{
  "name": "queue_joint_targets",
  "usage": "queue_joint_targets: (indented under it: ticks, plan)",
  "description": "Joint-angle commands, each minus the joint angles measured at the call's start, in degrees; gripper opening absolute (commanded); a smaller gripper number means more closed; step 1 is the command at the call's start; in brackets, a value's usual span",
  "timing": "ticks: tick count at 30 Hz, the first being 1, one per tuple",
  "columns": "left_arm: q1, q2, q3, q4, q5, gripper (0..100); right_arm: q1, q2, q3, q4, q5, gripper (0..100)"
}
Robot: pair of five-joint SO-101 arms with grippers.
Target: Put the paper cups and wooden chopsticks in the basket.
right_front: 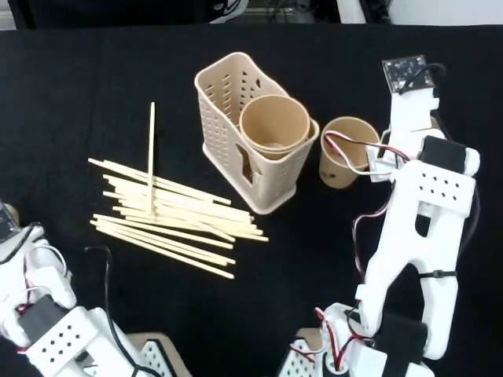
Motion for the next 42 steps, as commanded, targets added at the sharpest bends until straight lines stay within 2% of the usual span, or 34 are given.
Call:
queue_joint_targets:
  ticks: [1,5,10,12,15,18,21,24,26,28,30,32,35,38,42]
  plan:
    - [0.1,-0.6,-10.4,5.7,0.6,3,-0.4,-0.3,-1.6,-0.5,-0.1,1.3]
    - [0.3,-0.6,-20.8,15.8,-0.1,3,-0.4,-0.3,-1.6,-0.5,-0.1,1.3]
    - [0.4,-0.1,-35.2,24.4,-7.6,3,1.6,-0.3,-1.8,-0.5,0.3,1.3]
    - [-0.1,-0.2,-35.7,26.5,-8.4,3,2.8,-0.3,-1.7,-0.5,0.4,1.3]
    - [-5.5,-0.7,-31.3,27.6,-6.5,3,4.3,-0.3,-1.6,-0.6,0.4,1.4]
    - [-11.0,-2.3,-24.4,24.7,-4.7,3,4.7,-0.3,-1.6,-0.7,0.4,1.4]
    - [-12.7,-9.1,-17.2,22.3,-4.9,4,4.1,-0.3,-1.8,-1.0,0.4,1.4]
    - [-14.6,-18.1,-11.0,21.5,-4.9,15,3.5,-0.3,-2.0,-1.1,0.4,1.4]
    - [-13.3,-16.4,-6.6,20.3,-5.0,26,3.2,-0.3,-2.0,-1.1,0.4,1.4]
    - [-10.2,-14.6,-1.0,18.2,-6.1,31,3.0,-0.2,-2.0,-1.1,0.4,1.4]
    - [-8.7,-15.1,3.8,16.2,-5.1,30,2.8,-0.2,-2.0,-1.1,0.4,1.4]
    - [-9.2,-16.5,6.7,14.0,-0.9,29,2.5,-0.1,-2.0,-1.1,0.4,1.4]
    - [-14.7,-16.7,6.1,13.0,4.8,33,2.2,0.0,-2.0,-1.1,0.2,1.4]
    - [-16.6,-16.7,6.9,13.0,7.6,36,0.5,0.0,-2.0,-1.0,-0.1,1.4]
    - [-14.2,-16.7,14.7,3.9,8.4,36,-1.8,-0.3,-1.8,-0.6,-0.1,1.3]
